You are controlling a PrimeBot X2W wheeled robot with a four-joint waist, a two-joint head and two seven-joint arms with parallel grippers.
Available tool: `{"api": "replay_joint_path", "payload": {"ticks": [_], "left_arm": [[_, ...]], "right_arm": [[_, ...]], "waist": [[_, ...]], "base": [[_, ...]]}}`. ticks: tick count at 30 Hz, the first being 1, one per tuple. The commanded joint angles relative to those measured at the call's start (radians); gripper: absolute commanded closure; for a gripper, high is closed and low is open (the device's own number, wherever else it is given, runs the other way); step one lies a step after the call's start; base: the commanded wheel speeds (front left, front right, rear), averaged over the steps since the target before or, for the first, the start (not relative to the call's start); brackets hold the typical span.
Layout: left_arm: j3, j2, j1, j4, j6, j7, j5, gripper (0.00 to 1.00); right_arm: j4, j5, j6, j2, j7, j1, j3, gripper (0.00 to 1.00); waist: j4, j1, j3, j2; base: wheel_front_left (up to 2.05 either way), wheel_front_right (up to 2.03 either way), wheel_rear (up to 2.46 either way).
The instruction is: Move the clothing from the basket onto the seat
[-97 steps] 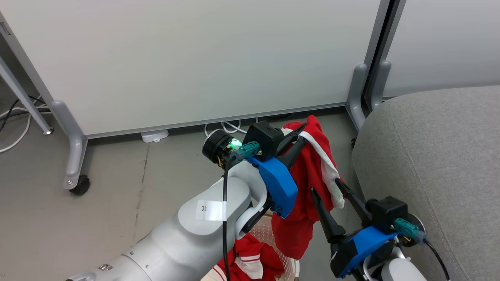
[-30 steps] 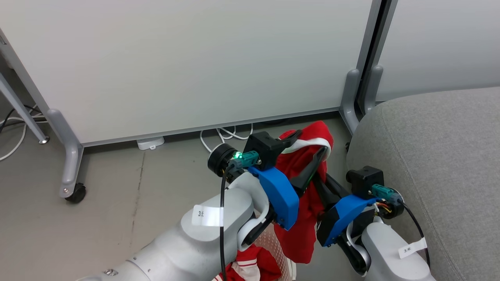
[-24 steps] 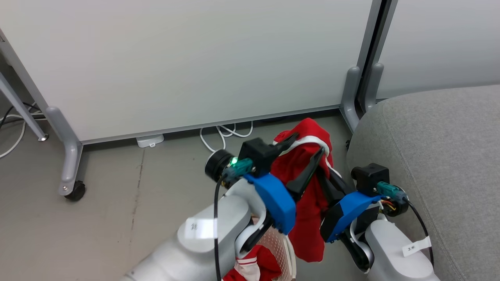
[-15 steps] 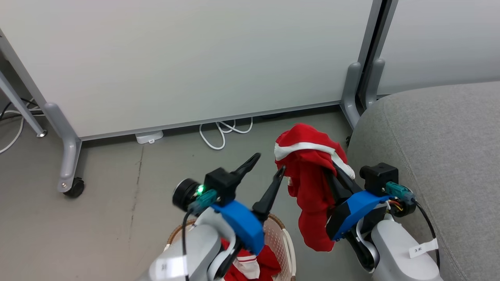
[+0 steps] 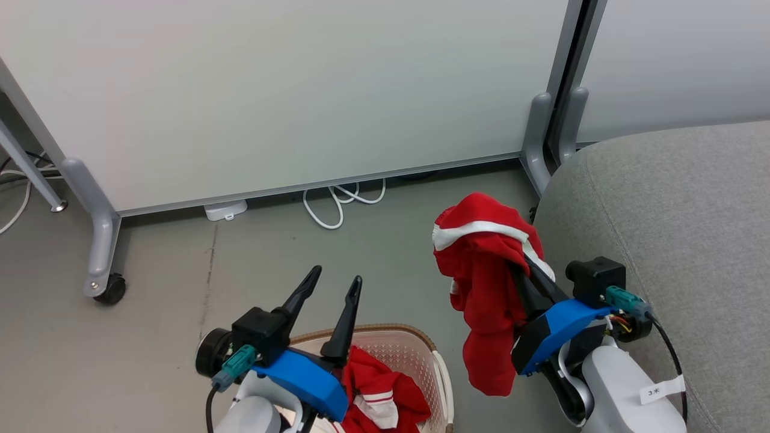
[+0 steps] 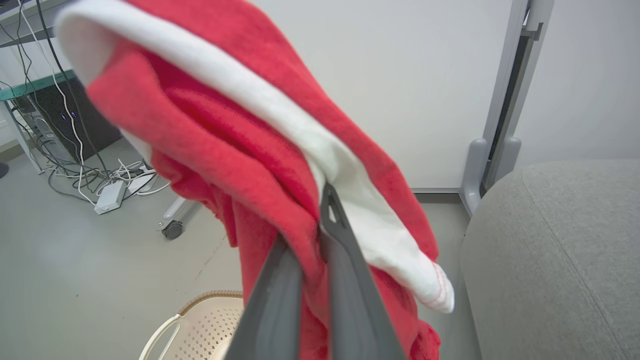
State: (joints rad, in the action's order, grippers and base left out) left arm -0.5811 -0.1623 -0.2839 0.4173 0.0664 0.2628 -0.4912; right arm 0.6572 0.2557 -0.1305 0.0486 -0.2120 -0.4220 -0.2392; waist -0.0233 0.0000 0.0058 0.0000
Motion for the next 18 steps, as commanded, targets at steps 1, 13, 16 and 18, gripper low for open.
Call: {"api": "replay_joint_path", "payload": {"ticks": [1, 13, 16, 18], "left_arm": [[0.029, 0.0, 0.026, -0.012, 0.01, 0.003, 0.021, 0.0], [0.121, 0.034, 0.077, -0.011, 0.049, 0.003, 0.109, 0.0], [0.132, 0.044, 0.076, -0.006, 0.056, 0.003, 0.121, 0.0], [0.136, 0.05, 0.077, -0.001, 0.057, 0.003, 0.128, 0.0]], "right_arm": [[-0.011, -0.007, 0.0, 0.003, 0.002, 0.012, 0.006, 1.0], [-0.033, -0.005, 0.0, 0.003, 0.015, 0.032, 0.023, 1.0], [-0.037, -0.008, 0.0, 0.003, 0.018, 0.036, 0.026, 1.0], [-0.04, -0.009, 0.0, 0.003, 0.02, 0.039, 0.027, 1.0]], "waist": [[0.002, 0.0, -0.001, 0.0], [0.004, 0.0, -0.006, 0.0], [-0.002, 0.0, -0.005, 0.0], [-0.008, 0.0, -0.005, 0.0]], "base": [[0.0, 0.0, 0.0], [0.0, 0.0, 0.0], [0.0, 0.0, 0.0], [0.0, 0.0, 0.0]]}}
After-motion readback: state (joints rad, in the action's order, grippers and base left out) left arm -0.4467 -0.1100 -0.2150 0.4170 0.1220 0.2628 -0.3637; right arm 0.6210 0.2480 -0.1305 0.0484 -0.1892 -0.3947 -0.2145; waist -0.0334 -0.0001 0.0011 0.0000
